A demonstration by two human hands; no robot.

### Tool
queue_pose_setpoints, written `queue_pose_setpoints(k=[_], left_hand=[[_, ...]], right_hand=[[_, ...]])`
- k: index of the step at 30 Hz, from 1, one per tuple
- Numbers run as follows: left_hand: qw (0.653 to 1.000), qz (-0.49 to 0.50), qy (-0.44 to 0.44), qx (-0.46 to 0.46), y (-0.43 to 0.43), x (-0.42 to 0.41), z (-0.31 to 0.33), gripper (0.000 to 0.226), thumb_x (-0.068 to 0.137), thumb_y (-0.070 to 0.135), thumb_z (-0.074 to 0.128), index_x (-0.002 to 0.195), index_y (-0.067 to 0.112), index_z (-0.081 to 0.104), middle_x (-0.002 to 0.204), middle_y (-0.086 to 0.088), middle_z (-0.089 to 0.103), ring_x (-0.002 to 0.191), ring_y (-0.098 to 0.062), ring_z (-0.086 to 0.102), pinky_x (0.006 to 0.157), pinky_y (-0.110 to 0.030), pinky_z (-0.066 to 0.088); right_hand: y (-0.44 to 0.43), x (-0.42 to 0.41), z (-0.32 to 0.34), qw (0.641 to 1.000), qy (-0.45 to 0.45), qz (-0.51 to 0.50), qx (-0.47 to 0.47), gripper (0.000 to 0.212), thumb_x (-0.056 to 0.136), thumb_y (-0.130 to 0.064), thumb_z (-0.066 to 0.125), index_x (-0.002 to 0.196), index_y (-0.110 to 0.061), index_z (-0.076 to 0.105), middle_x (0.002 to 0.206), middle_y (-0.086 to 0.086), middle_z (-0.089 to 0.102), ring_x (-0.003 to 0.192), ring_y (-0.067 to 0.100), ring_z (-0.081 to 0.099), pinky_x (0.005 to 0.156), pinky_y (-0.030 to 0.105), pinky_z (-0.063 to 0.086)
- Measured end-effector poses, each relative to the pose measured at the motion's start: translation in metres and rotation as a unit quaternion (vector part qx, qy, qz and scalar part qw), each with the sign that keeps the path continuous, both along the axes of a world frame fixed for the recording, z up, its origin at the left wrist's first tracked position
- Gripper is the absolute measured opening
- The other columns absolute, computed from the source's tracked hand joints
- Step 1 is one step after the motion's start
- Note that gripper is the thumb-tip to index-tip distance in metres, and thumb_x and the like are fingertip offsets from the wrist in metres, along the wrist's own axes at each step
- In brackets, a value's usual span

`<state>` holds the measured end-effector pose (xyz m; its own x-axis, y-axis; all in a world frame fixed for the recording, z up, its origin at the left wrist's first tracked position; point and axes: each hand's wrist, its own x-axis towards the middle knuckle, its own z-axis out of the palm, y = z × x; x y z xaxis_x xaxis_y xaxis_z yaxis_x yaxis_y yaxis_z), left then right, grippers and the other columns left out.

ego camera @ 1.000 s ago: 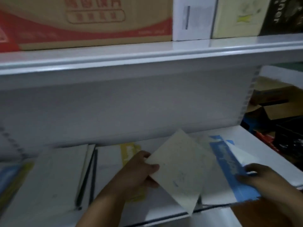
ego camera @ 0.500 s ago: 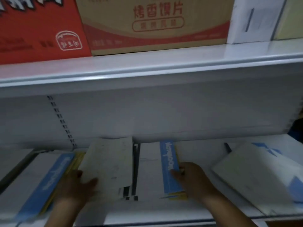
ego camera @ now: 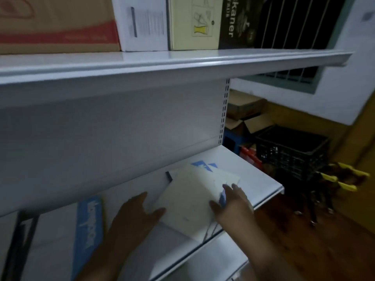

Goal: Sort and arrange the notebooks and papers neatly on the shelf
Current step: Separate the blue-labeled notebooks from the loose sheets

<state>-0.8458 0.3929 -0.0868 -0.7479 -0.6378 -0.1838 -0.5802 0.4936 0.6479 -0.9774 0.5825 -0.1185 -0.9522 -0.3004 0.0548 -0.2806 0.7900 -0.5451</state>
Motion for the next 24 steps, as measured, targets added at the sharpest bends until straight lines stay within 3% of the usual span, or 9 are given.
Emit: queue_pose_setpoints(k=[3,6,9,11,14,17,19,21,24], left_hand=[[0.993,-0.038,-0.08,-0.074,0.014,-0.024,-0.012,0.084,0.075,0.057,0.061,0.142,0.015,0.034,0.141,-0.005,0.045,0.13,-0.022,0.042,0.106,-0.033,0.036],[0.994,-0.035,-0.083,-0.069,0.02,-0.026,-0.005,0.058,0.069,0.05,0.071,0.112,0.016,0.052,0.104,-0.001,0.057,0.099,-0.02,0.055,0.08,-0.03,0.046],[0.99,0.021,0.021,0.135,0.022,-0.017,0.009,0.031,0.079,0.021,0.071,0.099,0.014,0.048,0.095,-0.004,0.055,0.075,-0.02,0.058,0.053,-0.03,0.053],[0.958,0.095,0.101,0.252,0.019,-0.001,0.022,0.014,0.086,0.007,0.06,0.09,0.015,0.05,0.103,-0.013,0.054,0.07,-0.022,0.059,0.042,-0.027,0.055],[0.914,0.184,0.212,0.292,0.0,0.049,0.042,0.016,0.09,0.003,0.053,0.084,0.017,0.051,0.095,-0.012,0.056,0.07,-0.024,0.06,0.04,-0.025,0.054],[0.881,0.287,0.306,0.216,-0.026,0.114,0.062,0.018,0.091,0.001,0.051,0.085,0.018,0.051,0.089,-0.007,0.055,0.073,-0.025,0.058,0.038,-0.025,0.054],[0.849,0.354,0.354,0.168,-0.042,0.158,0.065,0.014,0.09,-0.003,0.051,0.094,0.011,0.05,0.085,-0.007,0.053,0.069,-0.024,0.055,0.036,-0.023,0.052],[0.819,0.421,0.363,0.143,-0.059,0.196,0.064,0.02,0.09,-0.002,0.051,0.106,0.009,0.046,0.092,-0.011,0.052,0.068,-0.023,0.053,0.037,-0.026,0.053],[0.827,0.488,0.274,0.065,-0.09,0.24,0.044,0.037,0.088,0.003,0.057,0.124,0.002,0.046,0.116,-0.016,0.052,0.088,-0.037,0.057,0.071,-0.043,0.054]], right_hand=[[0.021,0.001,0.0,0.999,0.02,0.021,0.03,0.06,0.075,-0.056,0.061,0.12,-0.019,0.051,0.119,0.001,0.059,0.114,0.021,0.054,0.093,0.035,0.047],[0.031,-0.009,0.007,0.999,-0.021,0.015,0.029,0.066,0.067,-0.051,0.072,0.12,-0.018,0.05,0.114,0.003,0.058,0.107,0.022,0.055,0.085,0.031,0.048],[0.035,-0.024,0.02,0.994,-0.109,0.017,0.021,0.05,0.075,-0.032,0.071,0.117,-0.011,0.054,0.108,0.009,0.063,0.09,0.022,0.061,0.075,0.03,0.046],[0.034,-0.029,0.034,0.973,-0.205,0.027,-0.101,0.028,0.083,-0.01,0.062,0.109,0.0,0.057,0.084,0.017,0.066,0.056,0.022,0.062,0.057,0.034,0.049],[0.03,-0.019,0.056,0.893,-0.35,0.046,-0.281,0.029,0.078,-0.002,0.069,0.103,0.007,0.055,0.059,0.022,0.061,0.032,0.02,0.05,0.036,0.022,0.038],[0.001,0.017,0.07,0.84,-0.423,0.108,-0.322,0.062,0.032,-0.024,0.092,0.082,-0.005,0.062,0.046,0.016,0.062,0.03,0.02,0.048,0.031,0.018,0.036],[-0.035,0.045,0.064,0.816,-0.442,0.15,-0.341,0.026,0.063,-0.003,0.077,0.081,-0.008,0.059,0.044,0.01,0.063,0.032,0.021,0.051,0.031,0.017,0.038],[-0.076,0.076,0.057,0.814,-0.457,0.174,-0.314,0.015,0.083,0.007,0.058,0.081,-0.008,0.058,0.053,0.012,0.065,0.034,0.02,0.056,0.032,0.016,0.041],[-0.125,0.117,0.045,0.821,-0.459,0.216,-0.261,0.01,0.087,0.004,0.056,0.084,-0.006,0.054,0.07,0.018,0.061,0.035,0.018,0.06,0.034,0.018,0.045]])
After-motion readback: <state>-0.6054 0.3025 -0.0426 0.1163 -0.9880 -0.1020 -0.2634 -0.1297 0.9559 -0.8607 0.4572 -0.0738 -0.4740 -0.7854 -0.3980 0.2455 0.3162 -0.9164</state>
